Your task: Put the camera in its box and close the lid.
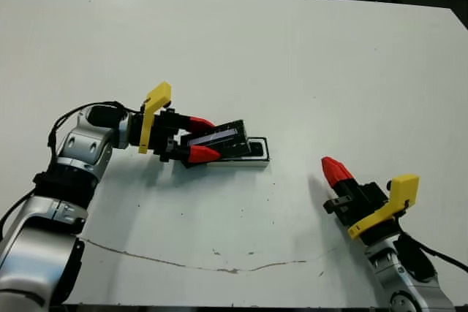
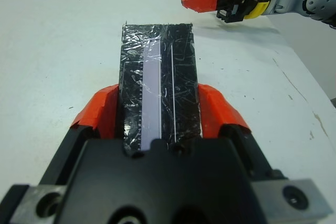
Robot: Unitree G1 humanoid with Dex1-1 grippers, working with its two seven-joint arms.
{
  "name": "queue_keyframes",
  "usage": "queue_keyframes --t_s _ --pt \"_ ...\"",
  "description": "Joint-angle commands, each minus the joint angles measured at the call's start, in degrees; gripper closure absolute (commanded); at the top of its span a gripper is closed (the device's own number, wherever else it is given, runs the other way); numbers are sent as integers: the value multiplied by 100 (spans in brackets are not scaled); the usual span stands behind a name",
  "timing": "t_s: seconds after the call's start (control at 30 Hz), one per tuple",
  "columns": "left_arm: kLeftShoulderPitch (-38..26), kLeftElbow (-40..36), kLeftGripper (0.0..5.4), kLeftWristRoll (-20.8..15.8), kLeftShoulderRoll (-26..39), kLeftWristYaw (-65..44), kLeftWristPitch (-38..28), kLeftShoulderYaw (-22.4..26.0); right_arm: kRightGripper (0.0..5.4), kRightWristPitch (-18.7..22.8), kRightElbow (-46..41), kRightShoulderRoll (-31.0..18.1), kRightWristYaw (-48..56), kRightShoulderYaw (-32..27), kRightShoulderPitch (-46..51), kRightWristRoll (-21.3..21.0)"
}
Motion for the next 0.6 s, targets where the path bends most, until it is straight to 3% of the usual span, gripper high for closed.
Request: queue_keyframes --t_s 0.03,0.6 --pt "184 44 224 78 -225 -97 -87 -214 540 -3 14 -51 -45 -65 36 -13" --pt "183 382 224 228 -668 108 -340 -356 540 33 1 -74 -30 -90 42 55"
